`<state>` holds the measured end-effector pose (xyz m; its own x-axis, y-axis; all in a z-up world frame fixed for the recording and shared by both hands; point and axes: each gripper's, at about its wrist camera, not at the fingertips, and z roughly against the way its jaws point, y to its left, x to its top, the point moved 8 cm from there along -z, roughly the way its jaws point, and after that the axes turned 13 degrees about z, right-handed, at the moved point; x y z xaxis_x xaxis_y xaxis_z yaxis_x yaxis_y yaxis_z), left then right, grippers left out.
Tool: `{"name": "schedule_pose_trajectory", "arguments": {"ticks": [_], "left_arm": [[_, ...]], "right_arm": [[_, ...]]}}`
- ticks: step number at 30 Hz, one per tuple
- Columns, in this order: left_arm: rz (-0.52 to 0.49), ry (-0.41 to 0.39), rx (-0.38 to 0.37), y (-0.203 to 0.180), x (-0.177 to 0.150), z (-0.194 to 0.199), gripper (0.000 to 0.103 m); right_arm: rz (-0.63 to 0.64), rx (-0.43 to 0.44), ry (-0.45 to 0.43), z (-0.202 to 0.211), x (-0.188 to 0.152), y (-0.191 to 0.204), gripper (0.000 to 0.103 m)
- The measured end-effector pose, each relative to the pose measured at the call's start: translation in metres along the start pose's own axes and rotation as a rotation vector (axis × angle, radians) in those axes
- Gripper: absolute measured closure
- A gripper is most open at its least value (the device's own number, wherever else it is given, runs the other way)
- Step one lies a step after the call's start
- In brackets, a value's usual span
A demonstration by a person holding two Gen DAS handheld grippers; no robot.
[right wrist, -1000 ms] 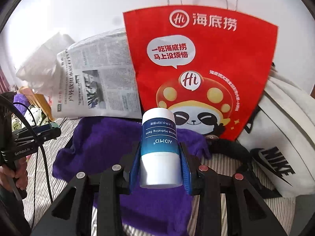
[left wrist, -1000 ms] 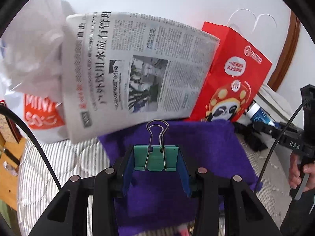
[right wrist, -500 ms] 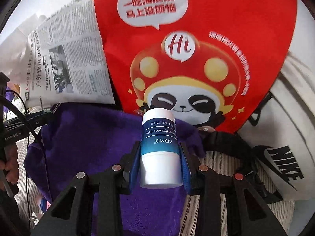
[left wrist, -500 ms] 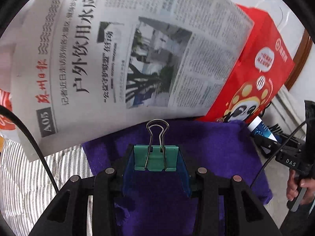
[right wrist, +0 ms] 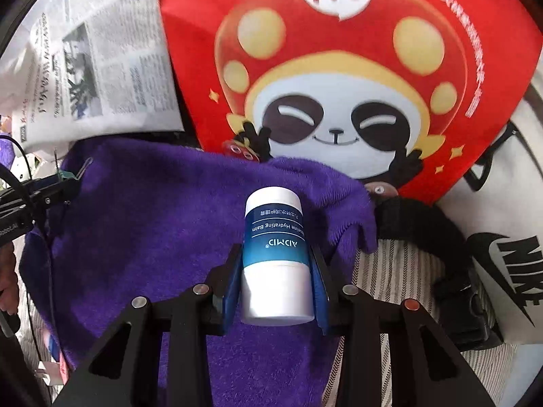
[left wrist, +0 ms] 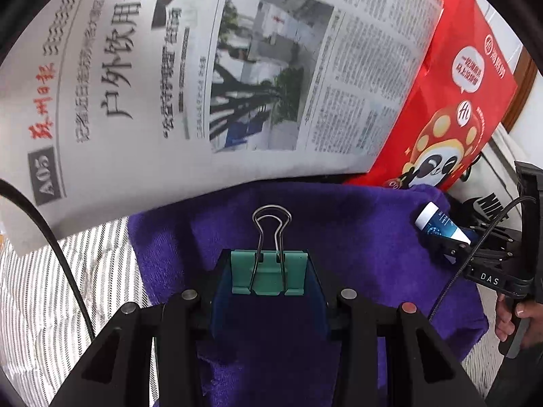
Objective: Organize rigid objects
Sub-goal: 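Carry the clip and jar onto the purple towel and open both grippers, then grasp the white charger plug with the left gripper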
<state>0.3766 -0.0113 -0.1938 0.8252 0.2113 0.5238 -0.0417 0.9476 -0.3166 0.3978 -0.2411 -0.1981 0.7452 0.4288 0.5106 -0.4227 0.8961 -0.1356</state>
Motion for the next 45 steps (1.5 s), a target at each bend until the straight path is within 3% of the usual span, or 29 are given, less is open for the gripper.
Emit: {"name": "schedule_pose_trajectory", "arguments": {"ticks": [20,25,29,32,34,40,45], "left_arm": [[-0.003,0.052,0.087,0.01,-0.009,-0.021,0.064],[-0.031,0.052,0.132,0.0,-0.011,-0.026,0.063],[-0.041,0.051,0.156,-0.006,-0.009,-0.03,0.062],[-0.032,0.058,0.152,-0.008,-0.013,-0.03,0.053],[-0.029,0.062,0.155,-0.007,-0.013,-0.029,0.049],[-0.039,0.054,0.209,-0.01,-0.016,-0.028,0.048],[-0.004,0.009,0.192,-0.015,-0.025,0.005,0.049]], "right_arm": [[0.028,-0.009,0.024,-0.024,-0.005,0.013,0.066],[0.036,0.032,0.027,-0.019,-0.007,0.015,0.06],[0.038,0.049,0.025,-0.006,-0.006,0.018,0.045],[0.058,-0.003,0.002,0.011,-0.002,0.016,0.036],[0.068,-0.016,-0.028,0.026,0.001,0.015,0.035],[0.087,-0.024,-0.106,0.073,0.007,0.016,0.033],[0.103,-0.02,-0.158,0.097,0.009,0.016,0.029]]}}
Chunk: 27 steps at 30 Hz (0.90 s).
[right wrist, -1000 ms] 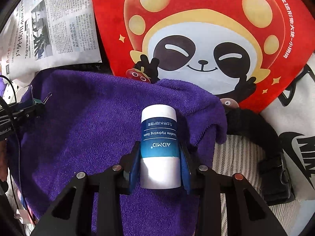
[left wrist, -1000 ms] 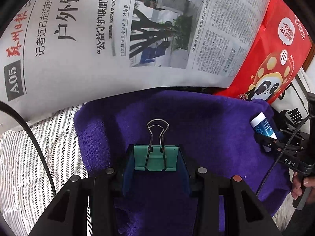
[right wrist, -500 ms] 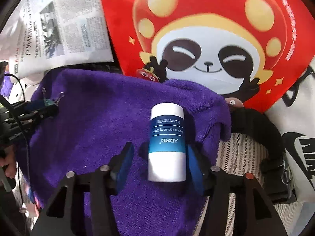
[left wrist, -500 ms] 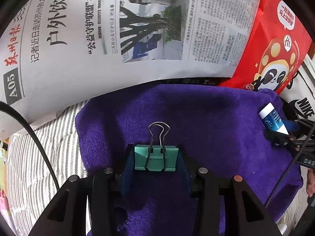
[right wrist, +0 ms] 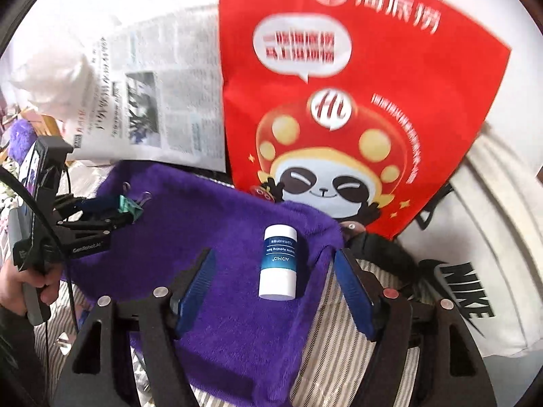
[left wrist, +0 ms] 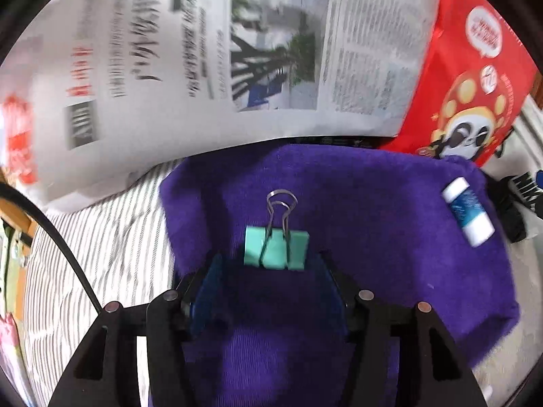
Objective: Organize rigid objects
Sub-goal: 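Grasp the white charger plug with the left gripper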
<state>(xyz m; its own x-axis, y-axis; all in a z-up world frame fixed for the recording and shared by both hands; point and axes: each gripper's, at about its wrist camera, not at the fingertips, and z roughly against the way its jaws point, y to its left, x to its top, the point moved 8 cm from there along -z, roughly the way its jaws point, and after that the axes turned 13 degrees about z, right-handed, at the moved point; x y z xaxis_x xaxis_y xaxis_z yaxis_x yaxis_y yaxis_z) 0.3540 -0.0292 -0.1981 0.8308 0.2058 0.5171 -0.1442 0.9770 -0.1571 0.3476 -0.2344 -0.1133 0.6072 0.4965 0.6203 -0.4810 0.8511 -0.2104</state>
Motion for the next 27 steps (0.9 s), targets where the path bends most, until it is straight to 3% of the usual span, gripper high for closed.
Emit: {"name": "schedule_pose_trajectory", "arguments": {"ticks": [7,12,21,27], "left_arm": [[0.008,-0.002,-0.086,-0.002,-0.038,0.07,0.048],[-0.036,-0.019,-0.072,0.016,-0.088,0.109,0.048],[-0.056,0.029,-0.159,0.035,-0.163,0.111,0.048],[-0.12,-0.013,-0.085,0.04,-0.175,0.111,0.049]], "right_arm": [[-0.038,0.019,-0.017,0.034,0.006,-0.001,0.029],[-0.061,0.011,-0.058,0.066,-0.004,0.012,0.029],[-0.129,0.021,-0.075,0.113,-0.091,0.051,0.029],[-0.194,0.029,-0.042,0.12,-0.142,0.08,0.029]]}}
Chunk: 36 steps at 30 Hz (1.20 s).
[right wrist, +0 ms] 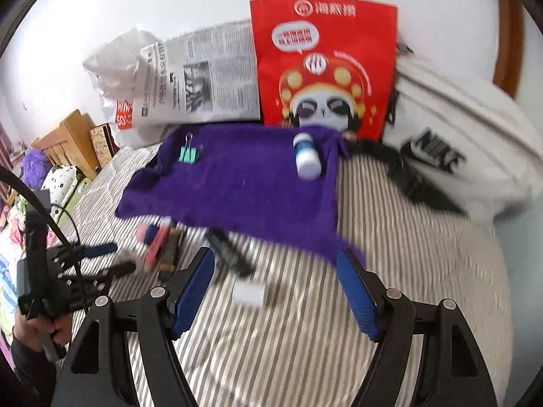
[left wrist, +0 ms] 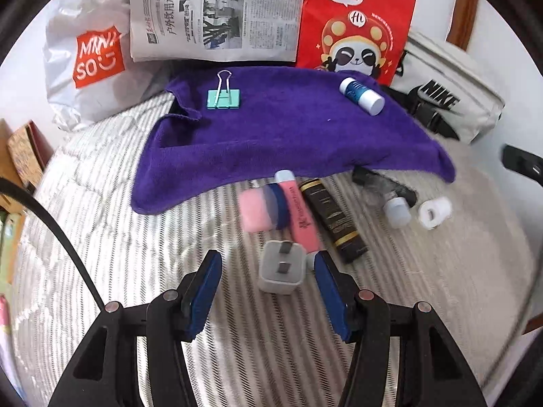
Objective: Organize rigid objects
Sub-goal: 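Grasp the white charger plug with the left gripper, then grasp the white tape roll with the right gripper while the left gripper holds the plug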
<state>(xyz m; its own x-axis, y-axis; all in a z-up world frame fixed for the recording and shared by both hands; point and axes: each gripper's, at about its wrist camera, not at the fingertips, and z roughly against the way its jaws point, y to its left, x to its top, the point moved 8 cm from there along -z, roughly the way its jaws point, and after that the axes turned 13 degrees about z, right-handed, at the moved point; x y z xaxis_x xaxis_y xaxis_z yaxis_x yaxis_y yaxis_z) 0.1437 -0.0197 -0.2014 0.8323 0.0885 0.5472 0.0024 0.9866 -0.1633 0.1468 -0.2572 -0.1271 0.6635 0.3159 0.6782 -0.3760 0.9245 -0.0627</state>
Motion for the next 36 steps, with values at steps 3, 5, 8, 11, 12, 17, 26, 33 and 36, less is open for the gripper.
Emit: {"name": "schedule_pose_trajectory", "arguments": {"ticks": [3,5,8,11,12,17,26,33,36], "left_arm": [[-0.013,-0.019,0.003,0.001,0.002,-0.005,0.049],[-0.014,-0.022,0.021,0.003,0.002,-0.01,0.049],[-0.033,-0.018,0.022,0.003,-0.001,-0.015,0.053],[-0.041,-0.021,0.0,-0.001,0.0,-0.015,0.065],[-0.044,-0.023,-0.002,-0.002,0.0,-0.015,0.072],[-0.044,-0.018,-0.008,-0.002,0.001,-0.016,0.077],[0.014,-0.026,0.063,0.028,0.003,-0.013,0.077],[0.031,-0.043,0.076,0.028,0.003,-0.013,0.077],[0.025,-0.054,0.082,0.027,0.002,-0.012,0.077]], "right_arm": [[-0.009,0.016,-0.009,0.005,-0.016,0.011,0.029],[-0.004,0.022,-0.017,0.008,-0.022,0.017,0.029],[0.021,0.012,-0.026,0.01,-0.023,0.02,0.029],[-0.003,0.011,-0.024,0.007,-0.025,0.016,0.029],[-0.012,0.019,-0.023,0.006,-0.027,0.015,0.029],[-0.03,0.014,0.009,-0.005,-0.039,0.009,0.029],[-0.057,0.044,0.053,-0.037,-0.051,0.006,0.029],[-0.016,0.038,0.075,-0.062,-0.05,0.026,0.029],[-0.012,0.022,0.094,-0.073,-0.049,0.031,0.036]]}}
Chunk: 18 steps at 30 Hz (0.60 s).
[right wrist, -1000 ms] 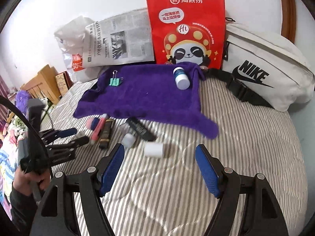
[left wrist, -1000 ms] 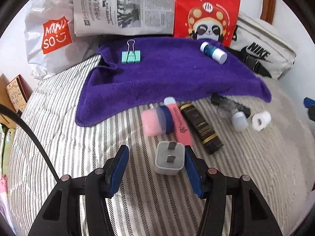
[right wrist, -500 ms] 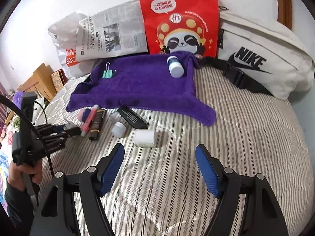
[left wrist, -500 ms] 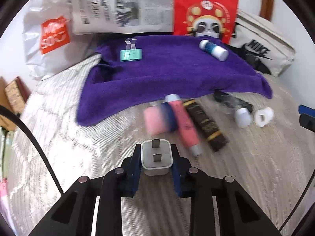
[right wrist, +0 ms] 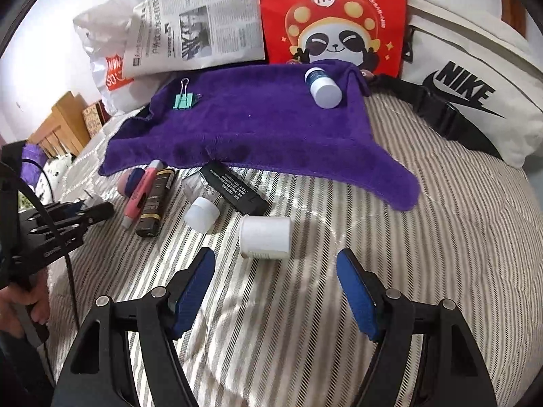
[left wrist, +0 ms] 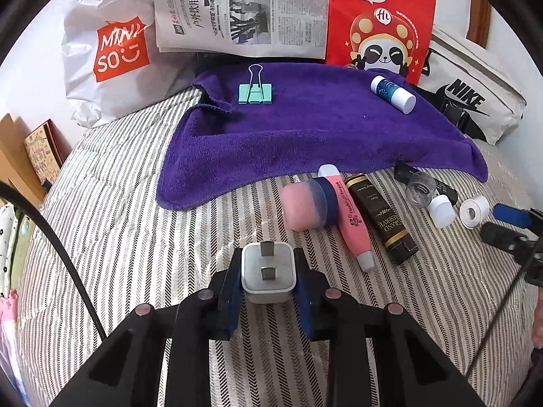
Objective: Organize rigid objects
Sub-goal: 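Grasp the white tape roll with the right gripper while the left gripper holds the plug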
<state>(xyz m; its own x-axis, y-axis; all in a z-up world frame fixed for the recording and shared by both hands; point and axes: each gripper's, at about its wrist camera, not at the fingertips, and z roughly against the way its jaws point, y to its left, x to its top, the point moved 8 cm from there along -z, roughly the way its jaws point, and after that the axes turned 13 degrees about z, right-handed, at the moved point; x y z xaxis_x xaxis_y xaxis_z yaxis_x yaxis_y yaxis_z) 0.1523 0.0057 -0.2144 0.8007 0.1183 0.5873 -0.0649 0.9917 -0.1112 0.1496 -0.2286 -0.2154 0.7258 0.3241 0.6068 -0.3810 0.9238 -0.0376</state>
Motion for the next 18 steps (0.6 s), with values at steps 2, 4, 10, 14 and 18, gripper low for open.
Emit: {"name": "schedule_pose_trajectory", "arguments": {"ticks": [2,4,10,14,18], "left_arm": [[0.002,-0.005,-0.002,0.0,0.001,0.0,0.077],[0.007,-0.009,-0.008,0.001,0.001,0.0,0.077],[0.012,-0.018,-0.011,0.001,0.001,0.001,0.077],[0.018,-0.017,-0.015,0.001,0.001,0.002,0.077],[0.015,-0.009,-0.017,0.001,0.0,0.002,0.077]], "right_arm": [[-0.006,-0.003,0.011,-0.008,0.002,0.003,0.046],[0.002,-0.042,0.003,-0.012,0.007,0.004,0.05],[0.04,-0.098,-0.006,-0.013,0.008,0.004,0.072],[0.024,-0.08,0.003,-0.008,0.005,0.0,0.072],[0.023,-0.072,0.0,0.005,0.004,-0.003,0.072]]}}
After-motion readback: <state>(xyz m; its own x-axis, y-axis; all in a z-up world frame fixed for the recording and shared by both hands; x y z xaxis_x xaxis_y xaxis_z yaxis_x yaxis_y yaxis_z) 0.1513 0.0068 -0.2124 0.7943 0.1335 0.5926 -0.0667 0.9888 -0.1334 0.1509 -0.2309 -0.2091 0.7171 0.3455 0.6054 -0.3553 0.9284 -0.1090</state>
